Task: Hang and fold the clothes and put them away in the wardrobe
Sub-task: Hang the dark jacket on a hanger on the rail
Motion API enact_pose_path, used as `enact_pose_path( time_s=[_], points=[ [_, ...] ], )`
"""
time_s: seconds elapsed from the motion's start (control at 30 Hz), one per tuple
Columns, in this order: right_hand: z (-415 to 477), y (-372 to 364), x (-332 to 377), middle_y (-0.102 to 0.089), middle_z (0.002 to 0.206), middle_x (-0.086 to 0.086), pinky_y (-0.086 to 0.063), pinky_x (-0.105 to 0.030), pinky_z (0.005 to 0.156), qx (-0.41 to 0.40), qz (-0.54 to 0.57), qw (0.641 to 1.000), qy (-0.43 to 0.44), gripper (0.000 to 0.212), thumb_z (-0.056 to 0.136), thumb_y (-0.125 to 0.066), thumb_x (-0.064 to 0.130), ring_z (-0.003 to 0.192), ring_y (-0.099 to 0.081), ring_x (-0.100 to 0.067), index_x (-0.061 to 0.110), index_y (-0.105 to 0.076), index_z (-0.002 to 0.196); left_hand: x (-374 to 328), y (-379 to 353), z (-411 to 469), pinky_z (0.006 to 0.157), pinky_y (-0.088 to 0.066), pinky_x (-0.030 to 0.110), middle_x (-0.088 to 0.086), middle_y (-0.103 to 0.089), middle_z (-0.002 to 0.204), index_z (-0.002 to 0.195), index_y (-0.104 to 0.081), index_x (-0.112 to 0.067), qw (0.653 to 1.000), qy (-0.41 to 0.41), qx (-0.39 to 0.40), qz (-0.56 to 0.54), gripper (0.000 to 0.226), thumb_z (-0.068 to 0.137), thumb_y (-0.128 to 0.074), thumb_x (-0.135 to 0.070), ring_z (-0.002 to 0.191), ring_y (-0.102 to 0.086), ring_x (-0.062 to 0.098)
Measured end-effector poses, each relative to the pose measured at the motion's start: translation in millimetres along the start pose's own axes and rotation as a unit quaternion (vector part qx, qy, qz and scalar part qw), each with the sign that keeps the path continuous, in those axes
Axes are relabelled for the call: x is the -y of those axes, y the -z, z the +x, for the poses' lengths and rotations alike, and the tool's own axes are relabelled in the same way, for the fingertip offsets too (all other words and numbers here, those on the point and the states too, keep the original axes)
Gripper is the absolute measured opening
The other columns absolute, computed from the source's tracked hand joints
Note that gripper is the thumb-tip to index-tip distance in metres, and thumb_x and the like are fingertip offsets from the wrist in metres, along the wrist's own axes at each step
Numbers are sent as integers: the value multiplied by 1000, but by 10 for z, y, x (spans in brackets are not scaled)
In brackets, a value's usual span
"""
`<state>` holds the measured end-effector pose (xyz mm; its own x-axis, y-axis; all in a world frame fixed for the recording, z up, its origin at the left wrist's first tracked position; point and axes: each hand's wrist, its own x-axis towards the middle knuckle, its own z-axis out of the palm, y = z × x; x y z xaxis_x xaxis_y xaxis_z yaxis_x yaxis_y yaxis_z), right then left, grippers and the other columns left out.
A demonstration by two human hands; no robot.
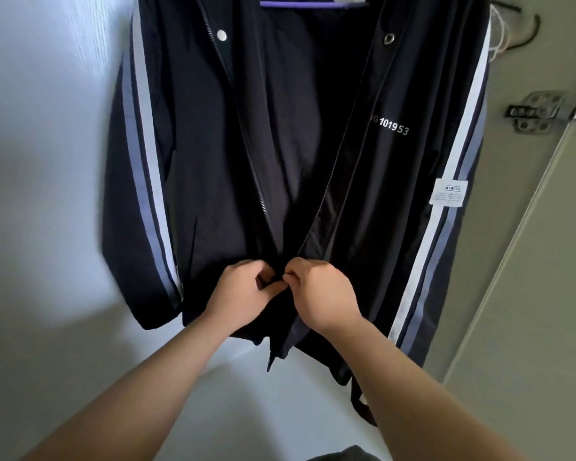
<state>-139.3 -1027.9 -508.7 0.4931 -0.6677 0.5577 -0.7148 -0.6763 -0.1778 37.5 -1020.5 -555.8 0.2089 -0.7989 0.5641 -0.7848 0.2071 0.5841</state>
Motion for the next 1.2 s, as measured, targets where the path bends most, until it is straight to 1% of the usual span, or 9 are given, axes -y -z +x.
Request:
enact_pose_path(
  time_s=[0.2, 0.33, 0.43, 0.53, 0.63, 0.7, 0.9, 1.03, 1.2],
  points=[
    [84, 71, 6, -65, 85, -1, -44, -34, 62, 18, -38, 999, 34, 14, 101, -51, 28, 79, -62, -27, 19, -62, 97, -81, -27, 42, 57, -40, 13, -21, -63, 67, 74, -67, -30, 999, -33, 14, 10, 12, 82, -76, -32, 67, -61, -1],
    [265, 279, 118, -67, 88, 0, -39, -32, 60, -33, -72, 996, 47, 12, 101, -52, 27, 82, -64, -29, 19, -62, 98, -50, -32, -6, 55, -39, 15, -18, -56, 61, 67, -58, -35, 999, -31, 7, 17, 26, 83, -75, -23, 59, -56, 4],
    [492, 582, 201, -67, 82, 1, -51, -36, 57, -159, -20, 987, 30, 12, 100, -58, 28, 69, -64, -28, 18, -65, 97, -7, 39, -15, 60, -49, 29, -12, -59, 69, 76, -64, -22, 998, -22, -7, 52, 13, 84, -75, -24, 64, -59, 13],
    [597, 718, 233, -64, 77, 3, -51, -36, 56, -158, -37, 986, 46, 13, 99, -58, 30, 66, -62, -28, 19, -63, 94, -68, 157, 72, 60, -53, 33, -7, -64, 63, 71, -65, -18, 998, -5, 11, 56, 24, 77, -67, -40, 61, -62, 13],
    [579, 661, 227, -64, 79, 5, -50, -35, 55, -156, -24, 987, 32, 13, 101, -56, 31, 67, -62, -26, 21, -63, 97, -282, 302, 258, 58, -46, 14, -18, -63, 66, 70, -62, -28, 999, -22, -33, 25, 31, 73, -59, -59, 67, -62, -1],
    [574, 634, 223, -65, 82, 5, -52, -36, 57, -159, -13, 987, 23, 14, 102, -54, 31, 69, -63, -26, 21, -64, 99, -427, 391, 437, 58, -40, 4, -23, -60, 68, 73, -62, -35, 994, -58, -90, 1, 21, 78, -67, -55, 71, -61, -7],
    [770, 853, 204, -67, 90, 6, -52, -37, 61, -124, -93, 987, 46, 17, 103, -49, 35, 75, -66, -28, 23, -61, 100, -460, 387, 690, 55, -35, 9, -16, -54, 68, 72, -53, -34, 989, -104, -102, 4, 27, 86, -75, -32, 62, -56, 2],
    [1162, 1327, 269, -67, 92, 7, -52, -39, 65, -222, -69, 972, 33, 14, 102, -53, 34, 80, -64, -25, 24, -63, 101, -427, 362, 722, 56, -35, 7, -16, -53, 64, 70, -59, -24, 982, -125, -137, -36, 26, 83, -81, -23, 59, -56, 3],
    [1253, 1376, 322, -65, 93, 5, -52, -40, 68, -205, -75, 976, 29, 15, 104, -50, 34, 81, -63, -26, 23, -60, 105, -515, 453, 796, 54, -39, 14, -14, -55, 60, 65, -54, -26, 989, -93, -116, -20, 28, 81, -75, -35, 60, -57, 3]
  ],
)
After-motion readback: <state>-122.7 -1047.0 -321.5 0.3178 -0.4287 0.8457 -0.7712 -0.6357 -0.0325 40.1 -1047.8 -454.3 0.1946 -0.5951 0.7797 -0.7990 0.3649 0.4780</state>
